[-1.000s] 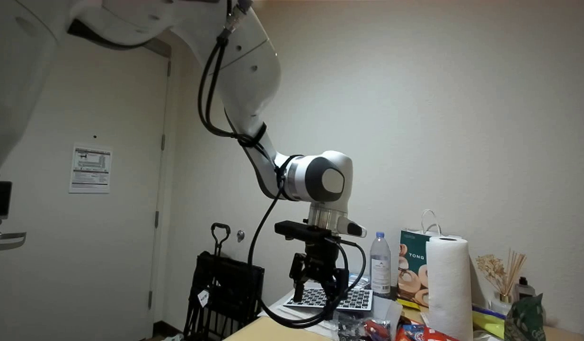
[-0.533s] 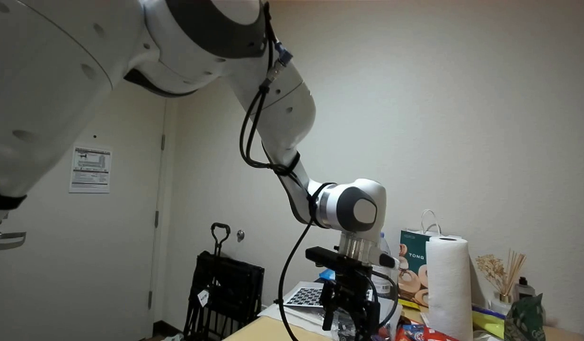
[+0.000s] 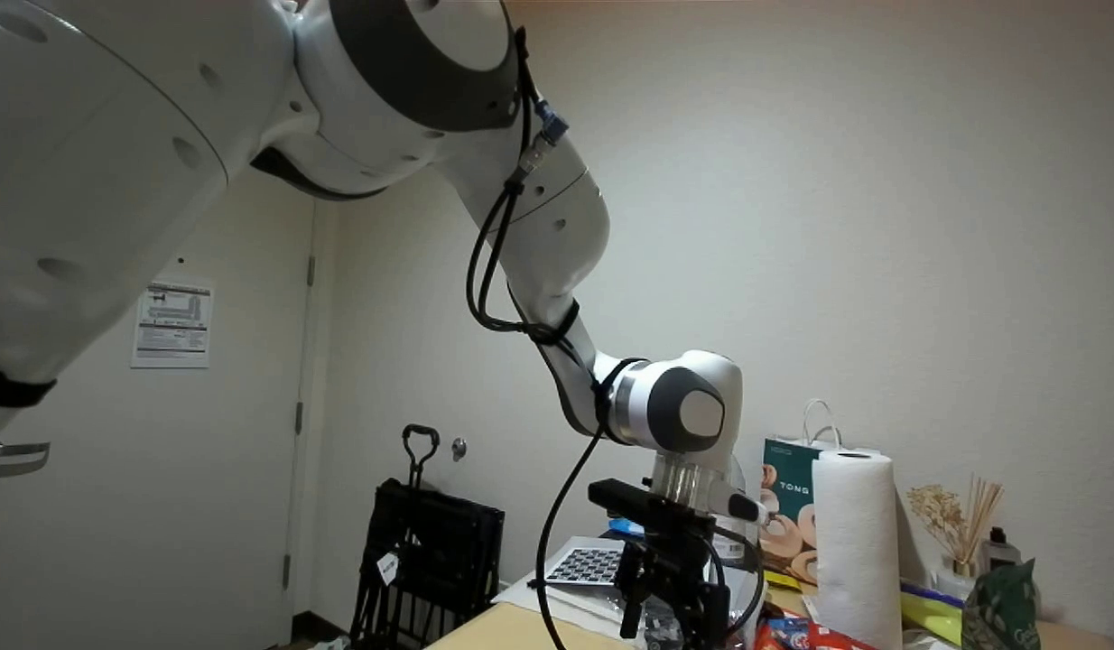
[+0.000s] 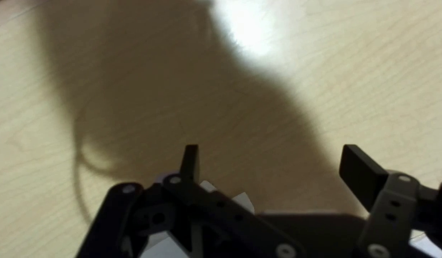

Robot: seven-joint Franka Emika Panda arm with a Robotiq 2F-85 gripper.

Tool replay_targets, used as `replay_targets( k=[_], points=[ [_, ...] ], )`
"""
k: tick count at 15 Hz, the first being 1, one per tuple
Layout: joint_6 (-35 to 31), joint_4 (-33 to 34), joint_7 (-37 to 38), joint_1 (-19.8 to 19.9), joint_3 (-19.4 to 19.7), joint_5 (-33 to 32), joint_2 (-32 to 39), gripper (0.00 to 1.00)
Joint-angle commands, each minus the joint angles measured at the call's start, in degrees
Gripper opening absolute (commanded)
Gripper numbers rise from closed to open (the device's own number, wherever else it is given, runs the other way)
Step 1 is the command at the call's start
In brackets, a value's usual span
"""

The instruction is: Pick up the napkin and throw it on the floor

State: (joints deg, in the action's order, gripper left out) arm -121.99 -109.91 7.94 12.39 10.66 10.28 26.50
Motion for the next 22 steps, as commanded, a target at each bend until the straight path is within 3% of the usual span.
replay_targets(
  k=[1,8,9,10,20,21,22],
  points=[
    [-1.6,5.0,6.6,-0.7,1.1,-1.0,4.6,1.0],
    [2.0,20.2,15.0,1.1,3.8,-1.1,14.8,1.0],
    [3.7,21.0,14.4,1.4,3.6,-1.1,15.3,1.0],
    [0.8,18.1,13.2,0.9,3.4,-1.2,13.6,1.0],
    [3.7,24.7,15.5,2.2,3.3,-0.1,20.7,1.0],
    [3.9,25.3,15.3,2.4,3.2,0.1,21.5,0.75],
    [3.9,25.8,14.9,2.7,3.0,0.2,22.0,0.73]
  ],
)
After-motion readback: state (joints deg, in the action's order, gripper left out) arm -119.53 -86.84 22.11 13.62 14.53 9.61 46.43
